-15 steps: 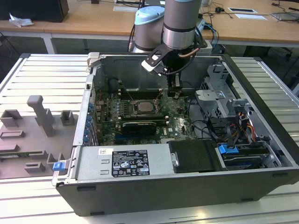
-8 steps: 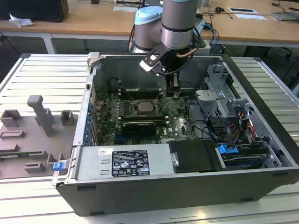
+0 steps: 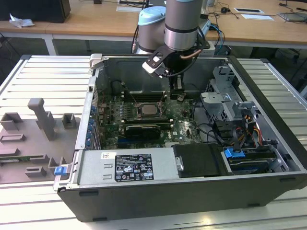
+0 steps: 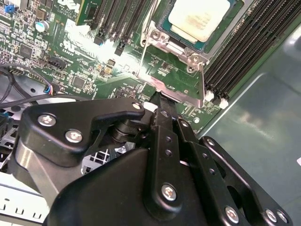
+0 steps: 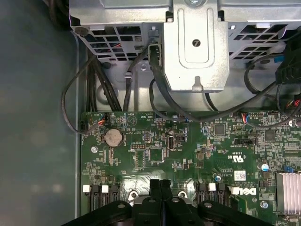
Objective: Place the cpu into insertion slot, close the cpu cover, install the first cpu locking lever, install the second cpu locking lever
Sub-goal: 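Close the cpu cover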
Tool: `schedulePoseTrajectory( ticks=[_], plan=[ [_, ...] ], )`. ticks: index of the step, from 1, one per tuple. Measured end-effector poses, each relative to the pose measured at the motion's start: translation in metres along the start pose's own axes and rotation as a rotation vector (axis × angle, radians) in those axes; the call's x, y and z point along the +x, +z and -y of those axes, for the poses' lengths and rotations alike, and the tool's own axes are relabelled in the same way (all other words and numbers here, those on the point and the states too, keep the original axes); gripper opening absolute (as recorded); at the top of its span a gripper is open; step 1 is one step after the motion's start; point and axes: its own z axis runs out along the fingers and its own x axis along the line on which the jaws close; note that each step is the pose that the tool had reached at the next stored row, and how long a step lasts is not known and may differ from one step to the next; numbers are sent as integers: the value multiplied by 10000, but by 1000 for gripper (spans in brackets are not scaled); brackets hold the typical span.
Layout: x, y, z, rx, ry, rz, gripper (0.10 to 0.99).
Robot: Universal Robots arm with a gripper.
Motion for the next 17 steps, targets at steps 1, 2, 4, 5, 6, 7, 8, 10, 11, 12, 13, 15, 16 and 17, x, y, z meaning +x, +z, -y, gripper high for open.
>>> schedulePoseTrajectory(
  ticks=[1,2,4,5,6,7,8,10,11,12,13,15,16,17],
  plan=[
    [0,0,2,0,0,1,106],
    [0,-1,6,0,1,0,106],
    [0,-1,9,0,-1,1,106],
    [0,-1,10,0,-1,0,106],
    [0,-1,14,0,1,1,106],
    [0,-1,17,0,1,0,106],
    [0,-2,23,0,0,0,106],
    [0,-2,31,0,1,1,106],
    [0,-2,35,0,1,0,106],
    [-1,-3,38,0,0,1,106],
    [-1,-3,42,0,1,0,106],
    [-1,-3,47,0,1,0,106],
    [-1,-3,50,0,0,1,106],
    [-1,-3,56,0,0,1,106]
  ],
)
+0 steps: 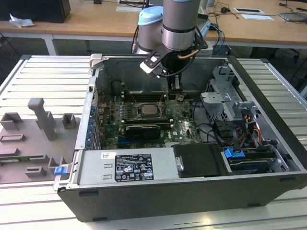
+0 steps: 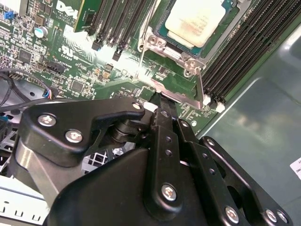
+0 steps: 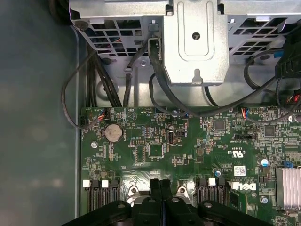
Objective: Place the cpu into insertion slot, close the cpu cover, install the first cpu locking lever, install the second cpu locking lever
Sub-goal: 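Close the cpu cover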
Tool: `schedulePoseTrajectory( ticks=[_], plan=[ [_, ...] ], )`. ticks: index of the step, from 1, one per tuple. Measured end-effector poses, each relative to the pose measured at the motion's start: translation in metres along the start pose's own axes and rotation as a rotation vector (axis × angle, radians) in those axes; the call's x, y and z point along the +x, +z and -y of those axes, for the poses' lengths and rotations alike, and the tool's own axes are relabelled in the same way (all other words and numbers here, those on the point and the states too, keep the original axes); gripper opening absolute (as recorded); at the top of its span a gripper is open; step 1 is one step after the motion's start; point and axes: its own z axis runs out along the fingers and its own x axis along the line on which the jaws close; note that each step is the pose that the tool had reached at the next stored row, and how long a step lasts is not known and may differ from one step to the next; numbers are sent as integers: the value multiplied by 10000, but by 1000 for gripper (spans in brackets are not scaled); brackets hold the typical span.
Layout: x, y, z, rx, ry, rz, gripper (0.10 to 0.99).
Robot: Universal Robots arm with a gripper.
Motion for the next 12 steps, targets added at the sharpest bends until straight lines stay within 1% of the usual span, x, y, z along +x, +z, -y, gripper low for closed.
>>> schedulePoseTrajectory(
  ticks=[12],
  plan=[
    [0,-3,43,-1,1,0,106]
  ],
)
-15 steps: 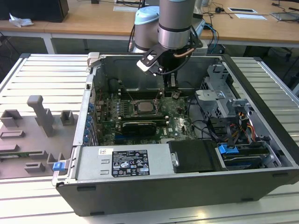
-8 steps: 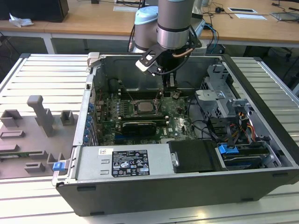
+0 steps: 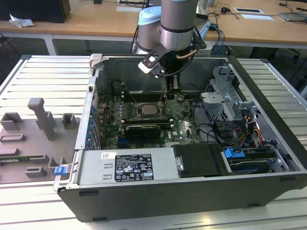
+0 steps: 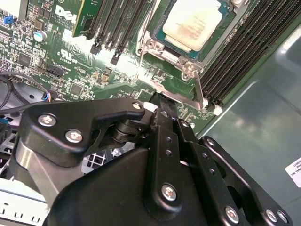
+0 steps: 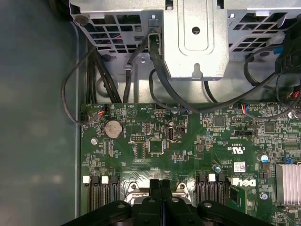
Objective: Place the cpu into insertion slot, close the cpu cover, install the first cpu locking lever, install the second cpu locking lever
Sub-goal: 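Close the cpu cover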
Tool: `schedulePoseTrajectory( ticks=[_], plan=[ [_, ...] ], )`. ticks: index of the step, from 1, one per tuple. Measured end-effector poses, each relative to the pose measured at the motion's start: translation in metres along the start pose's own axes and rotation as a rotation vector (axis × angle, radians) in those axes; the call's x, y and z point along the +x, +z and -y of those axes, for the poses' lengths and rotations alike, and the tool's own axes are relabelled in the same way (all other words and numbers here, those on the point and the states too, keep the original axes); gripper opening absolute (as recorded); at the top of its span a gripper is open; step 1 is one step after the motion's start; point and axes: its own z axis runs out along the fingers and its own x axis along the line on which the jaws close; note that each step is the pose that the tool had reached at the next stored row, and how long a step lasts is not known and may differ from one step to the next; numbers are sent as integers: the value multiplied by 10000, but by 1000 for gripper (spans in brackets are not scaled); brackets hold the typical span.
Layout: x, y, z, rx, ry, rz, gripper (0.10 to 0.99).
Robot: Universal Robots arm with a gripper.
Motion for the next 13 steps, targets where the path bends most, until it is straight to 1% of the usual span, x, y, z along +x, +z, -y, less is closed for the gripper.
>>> schedulePoseTrajectory(
  ticks=[13],
  plan=[
    [-1,-3,48,1,0,0,106]
  ],
)
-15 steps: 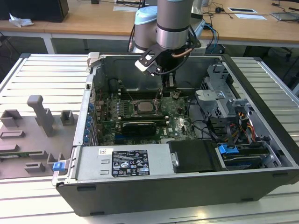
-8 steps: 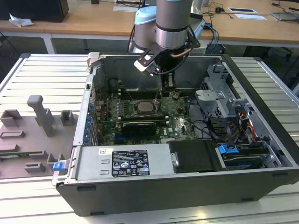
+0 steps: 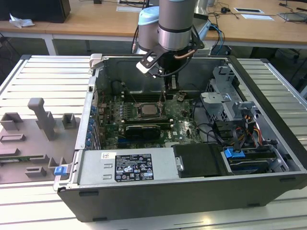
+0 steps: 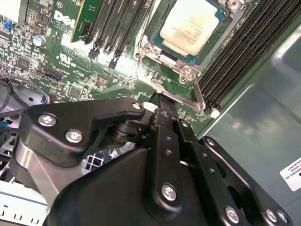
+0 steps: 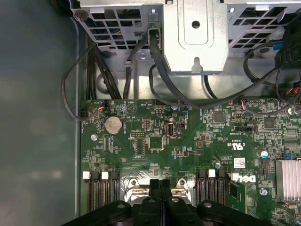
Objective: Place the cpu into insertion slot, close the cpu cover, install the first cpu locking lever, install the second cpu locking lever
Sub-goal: 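Close the cpu cover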
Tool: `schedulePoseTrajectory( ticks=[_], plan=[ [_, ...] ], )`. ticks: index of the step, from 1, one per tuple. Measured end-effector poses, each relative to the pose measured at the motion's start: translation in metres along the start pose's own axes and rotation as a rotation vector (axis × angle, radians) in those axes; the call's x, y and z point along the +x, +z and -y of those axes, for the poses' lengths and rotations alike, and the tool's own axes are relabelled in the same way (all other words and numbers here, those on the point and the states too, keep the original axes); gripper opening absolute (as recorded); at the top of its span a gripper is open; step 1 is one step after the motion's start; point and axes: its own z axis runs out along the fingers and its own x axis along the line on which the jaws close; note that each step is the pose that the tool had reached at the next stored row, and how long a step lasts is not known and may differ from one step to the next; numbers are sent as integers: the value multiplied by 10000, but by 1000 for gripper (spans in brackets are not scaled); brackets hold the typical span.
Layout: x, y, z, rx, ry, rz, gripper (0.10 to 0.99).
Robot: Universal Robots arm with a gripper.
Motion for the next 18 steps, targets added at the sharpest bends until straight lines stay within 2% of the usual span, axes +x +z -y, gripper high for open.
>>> schedulePoseTrajectory(
  ticks=[18],
  plan=[
    [-1,-6,87,0,0,0,106]
  ],
)
